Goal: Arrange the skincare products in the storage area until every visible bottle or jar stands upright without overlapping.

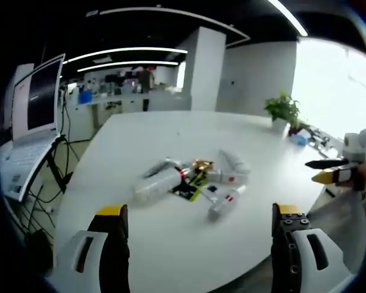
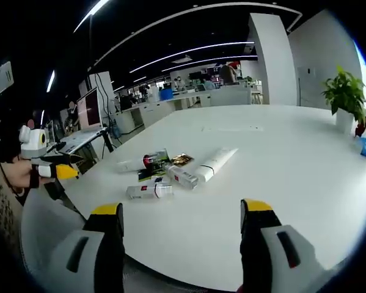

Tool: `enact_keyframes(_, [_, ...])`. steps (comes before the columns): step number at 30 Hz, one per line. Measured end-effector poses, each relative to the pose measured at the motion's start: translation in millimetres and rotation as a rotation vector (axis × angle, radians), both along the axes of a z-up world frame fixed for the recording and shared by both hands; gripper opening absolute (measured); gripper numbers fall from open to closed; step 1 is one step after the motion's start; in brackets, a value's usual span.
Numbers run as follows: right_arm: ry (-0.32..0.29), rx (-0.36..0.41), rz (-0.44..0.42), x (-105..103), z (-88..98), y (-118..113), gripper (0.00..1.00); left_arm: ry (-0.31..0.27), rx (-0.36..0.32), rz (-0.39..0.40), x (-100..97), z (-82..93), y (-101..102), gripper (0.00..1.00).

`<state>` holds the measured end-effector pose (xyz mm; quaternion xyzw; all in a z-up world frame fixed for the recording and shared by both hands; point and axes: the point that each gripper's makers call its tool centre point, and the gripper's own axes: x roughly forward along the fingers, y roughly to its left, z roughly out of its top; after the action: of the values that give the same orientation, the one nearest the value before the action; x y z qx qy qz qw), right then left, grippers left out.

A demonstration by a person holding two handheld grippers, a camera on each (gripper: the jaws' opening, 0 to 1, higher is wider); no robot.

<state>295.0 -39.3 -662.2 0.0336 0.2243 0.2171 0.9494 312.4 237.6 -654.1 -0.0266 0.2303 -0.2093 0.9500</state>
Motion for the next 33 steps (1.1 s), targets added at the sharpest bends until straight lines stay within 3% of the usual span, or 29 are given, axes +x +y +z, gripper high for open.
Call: enact_keyframes(33, [0.009,-0.001,-0.004,0.0,-1.5,-0.8,0.78,0.004,-0.006,0.001,-0.2,-1.0,-0.6,0.95])
